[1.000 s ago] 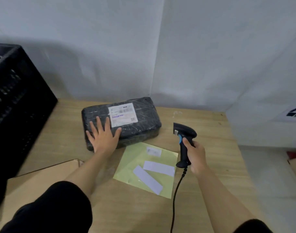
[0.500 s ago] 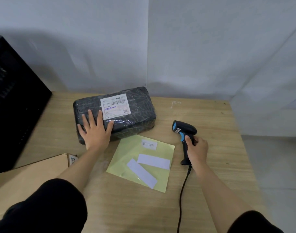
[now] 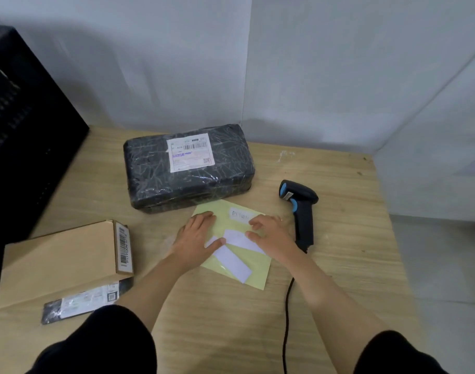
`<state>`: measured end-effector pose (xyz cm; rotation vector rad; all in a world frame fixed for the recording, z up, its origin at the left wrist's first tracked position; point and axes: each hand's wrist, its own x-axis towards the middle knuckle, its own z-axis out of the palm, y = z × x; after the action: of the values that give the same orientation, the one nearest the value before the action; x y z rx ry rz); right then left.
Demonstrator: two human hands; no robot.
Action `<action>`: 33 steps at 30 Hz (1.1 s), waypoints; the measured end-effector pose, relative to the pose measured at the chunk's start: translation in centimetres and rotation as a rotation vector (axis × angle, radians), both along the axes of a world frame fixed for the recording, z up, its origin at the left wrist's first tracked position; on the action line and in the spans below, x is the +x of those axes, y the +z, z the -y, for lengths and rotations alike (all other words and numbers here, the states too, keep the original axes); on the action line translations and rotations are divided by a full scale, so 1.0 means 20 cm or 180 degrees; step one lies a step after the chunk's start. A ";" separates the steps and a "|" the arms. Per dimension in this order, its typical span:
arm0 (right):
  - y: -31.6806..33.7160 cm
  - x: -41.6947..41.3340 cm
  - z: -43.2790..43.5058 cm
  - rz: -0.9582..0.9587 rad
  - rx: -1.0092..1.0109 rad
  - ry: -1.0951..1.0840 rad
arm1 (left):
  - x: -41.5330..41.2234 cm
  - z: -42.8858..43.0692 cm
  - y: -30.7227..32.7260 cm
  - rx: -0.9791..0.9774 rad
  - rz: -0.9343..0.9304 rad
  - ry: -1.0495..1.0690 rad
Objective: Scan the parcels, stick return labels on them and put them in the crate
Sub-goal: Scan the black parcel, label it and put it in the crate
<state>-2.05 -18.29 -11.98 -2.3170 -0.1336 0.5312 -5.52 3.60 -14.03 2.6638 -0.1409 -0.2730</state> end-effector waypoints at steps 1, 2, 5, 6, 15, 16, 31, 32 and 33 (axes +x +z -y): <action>0.00 0.01 -0.01 -0.0101 -0.0052 0.0097 | 0.00 -0.01 -0.01 -0.0025 -0.0033 -0.0051; 0.00 0.01 -0.03 -0.0200 -0.0115 0.0180 | 0.00 -0.03 -0.01 -0.0017 -0.0060 -0.0120; 0.01 0.03 -0.06 -0.0378 -0.0207 0.0147 | 0.01 -0.05 -0.02 0.0017 -0.0092 -0.0259; 0.00 0.04 -0.07 -0.0401 -0.0201 0.0091 | 0.01 -0.05 -0.02 -0.0003 -0.0084 -0.0259; 0.04 0.10 -0.07 -0.0840 -0.0177 -0.0038 | 0.01 -0.05 -0.02 -0.0031 -0.0137 -0.0255; 0.04 0.11 -0.07 -0.0861 -0.0170 -0.0038 | 0.01 -0.05 -0.01 -0.0006 -0.0166 -0.0258; 0.07 0.11 -0.07 -0.1072 -0.0099 -0.0116 | 0.03 -0.04 0.00 0.0281 -0.0627 -0.0458; 0.07 0.11 -0.07 -0.1088 -0.0082 -0.0139 | 0.04 -0.04 0.00 0.0283 -0.0645 -0.0454; 0.08 0.12 -0.06 -0.1104 -0.0054 -0.0175 | 0.04 -0.04 0.00 0.0292 -0.0660 -0.0453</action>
<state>0.29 -17.04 -10.41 -2.1999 0.1006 0.8971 -4.75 4.44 -14.02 2.6988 -0.2577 -0.6124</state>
